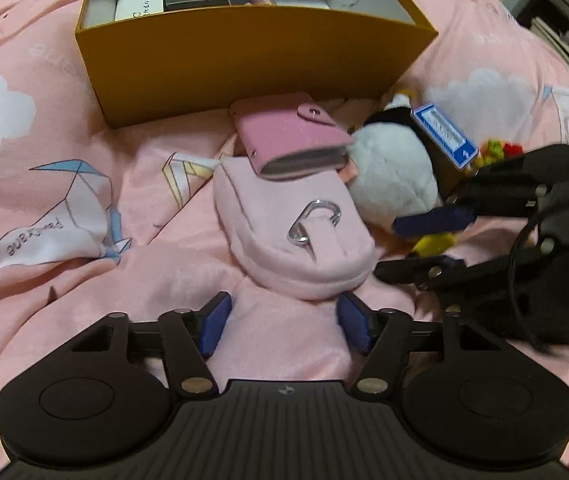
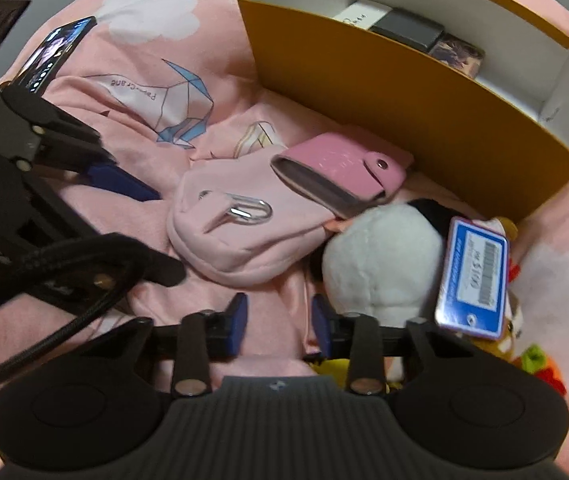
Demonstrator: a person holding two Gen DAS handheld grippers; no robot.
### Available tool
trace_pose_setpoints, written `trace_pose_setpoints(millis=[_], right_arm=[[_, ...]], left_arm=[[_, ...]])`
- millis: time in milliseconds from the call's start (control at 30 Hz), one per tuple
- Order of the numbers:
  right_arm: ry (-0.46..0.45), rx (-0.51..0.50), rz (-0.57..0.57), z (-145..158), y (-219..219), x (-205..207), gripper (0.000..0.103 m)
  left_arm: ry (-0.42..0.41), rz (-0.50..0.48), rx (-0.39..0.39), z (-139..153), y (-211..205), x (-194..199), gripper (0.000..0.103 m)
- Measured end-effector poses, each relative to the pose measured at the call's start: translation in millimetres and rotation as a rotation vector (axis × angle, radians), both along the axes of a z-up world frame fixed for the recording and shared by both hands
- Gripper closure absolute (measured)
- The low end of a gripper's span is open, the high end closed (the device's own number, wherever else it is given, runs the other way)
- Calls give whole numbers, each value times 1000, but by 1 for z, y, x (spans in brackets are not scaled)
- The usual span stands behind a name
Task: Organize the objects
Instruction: 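Grasp the pink backpack pouch with the left tool while the right tool grasps the pink wallet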
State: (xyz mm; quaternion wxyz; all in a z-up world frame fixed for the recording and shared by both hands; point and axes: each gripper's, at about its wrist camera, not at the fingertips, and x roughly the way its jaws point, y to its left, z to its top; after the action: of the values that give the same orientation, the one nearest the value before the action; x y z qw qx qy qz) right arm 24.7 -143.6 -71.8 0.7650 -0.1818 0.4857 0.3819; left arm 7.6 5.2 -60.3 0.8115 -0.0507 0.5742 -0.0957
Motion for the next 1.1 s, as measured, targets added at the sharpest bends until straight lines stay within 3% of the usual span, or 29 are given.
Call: trace_pose_setpoints(millis=[33, 200, 400, 533, 833, 1100], right_arm=[[-6, 1, 7, 1, 1, 0, 76], [-29, 36, 2, 4, 1, 4, 78], [-108, 67, 5, 13, 7, 12, 77], [-143, 95, 5, 20, 10, 19, 77], [-211, 92, -16, 33, 13, 25, 77], [-230, 88, -91, 38, 3, 33, 77]], left_arm=[[-11, 1, -6, 1, -1, 0, 41], [-66, 30, -43, 7, 4, 2, 58], [-171, 73, -52, 17, 8, 16, 61], [-193, 91, -31, 19, 10, 25, 61], [-193, 90, 2, 17, 25, 31, 30], [-187, 81, -42, 8, 28, 41, 26]])
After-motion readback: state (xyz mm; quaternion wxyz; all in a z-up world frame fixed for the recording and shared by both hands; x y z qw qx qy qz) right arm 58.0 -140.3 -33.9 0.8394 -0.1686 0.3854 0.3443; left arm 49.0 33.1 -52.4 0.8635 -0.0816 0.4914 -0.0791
